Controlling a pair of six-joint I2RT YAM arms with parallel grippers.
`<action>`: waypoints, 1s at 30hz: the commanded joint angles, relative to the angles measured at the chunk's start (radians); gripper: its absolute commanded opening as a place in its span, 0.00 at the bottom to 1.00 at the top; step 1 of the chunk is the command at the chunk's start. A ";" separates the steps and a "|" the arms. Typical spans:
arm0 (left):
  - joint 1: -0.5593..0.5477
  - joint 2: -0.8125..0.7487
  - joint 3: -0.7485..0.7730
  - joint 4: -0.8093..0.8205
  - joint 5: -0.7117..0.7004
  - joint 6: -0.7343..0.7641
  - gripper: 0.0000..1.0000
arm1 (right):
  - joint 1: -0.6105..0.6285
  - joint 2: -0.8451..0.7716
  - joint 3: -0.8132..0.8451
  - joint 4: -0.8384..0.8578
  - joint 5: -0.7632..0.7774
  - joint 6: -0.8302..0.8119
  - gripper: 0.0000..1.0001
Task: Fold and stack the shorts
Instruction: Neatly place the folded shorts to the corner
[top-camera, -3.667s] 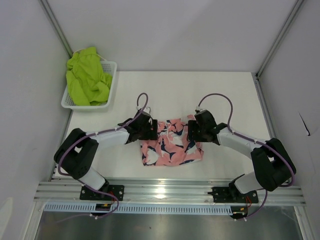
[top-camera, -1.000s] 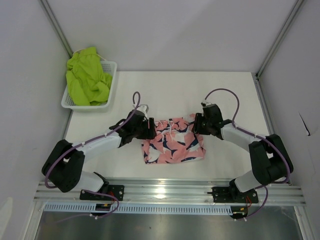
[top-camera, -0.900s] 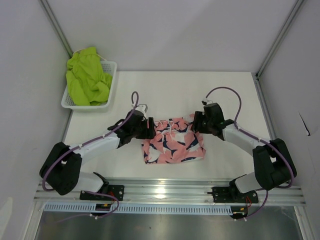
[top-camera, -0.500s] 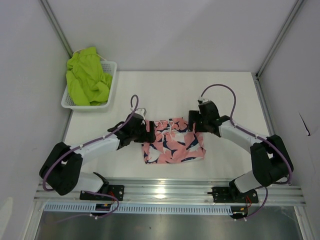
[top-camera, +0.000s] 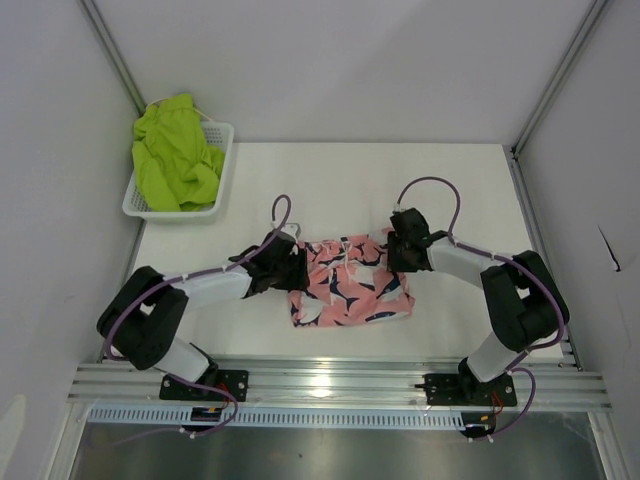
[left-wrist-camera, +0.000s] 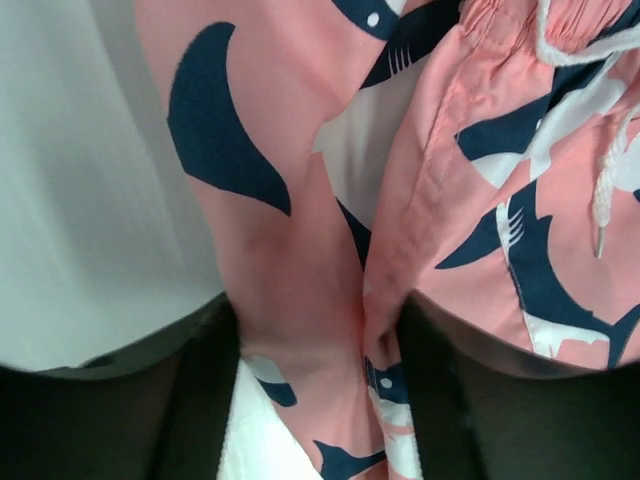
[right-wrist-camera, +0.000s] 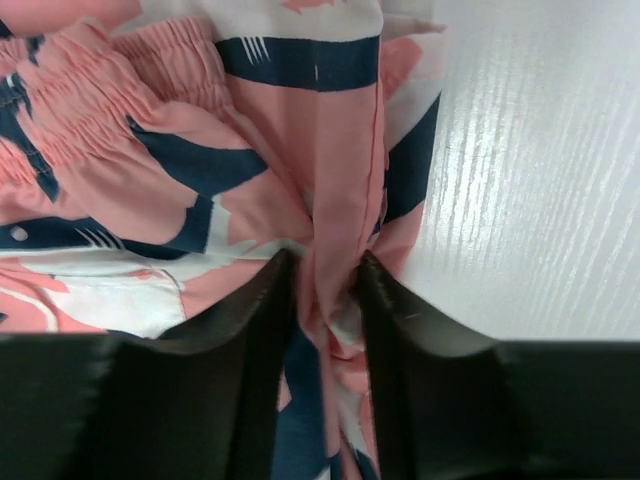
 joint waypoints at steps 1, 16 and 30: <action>-0.029 0.033 0.033 0.057 0.013 -0.012 0.54 | -0.011 0.018 0.033 -0.040 0.061 -0.006 0.33; -0.358 0.416 0.363 0.196 -0.013 -0.204 0.26 | -0.152 0.027 0.050 -0.244 0.447 0.078 0.00; -0.572 0.642 0.685 0.200 -0.069 -0.241 0.55 | -0.454 -0.032 0.120 -0.482 0.871 0.300 0.86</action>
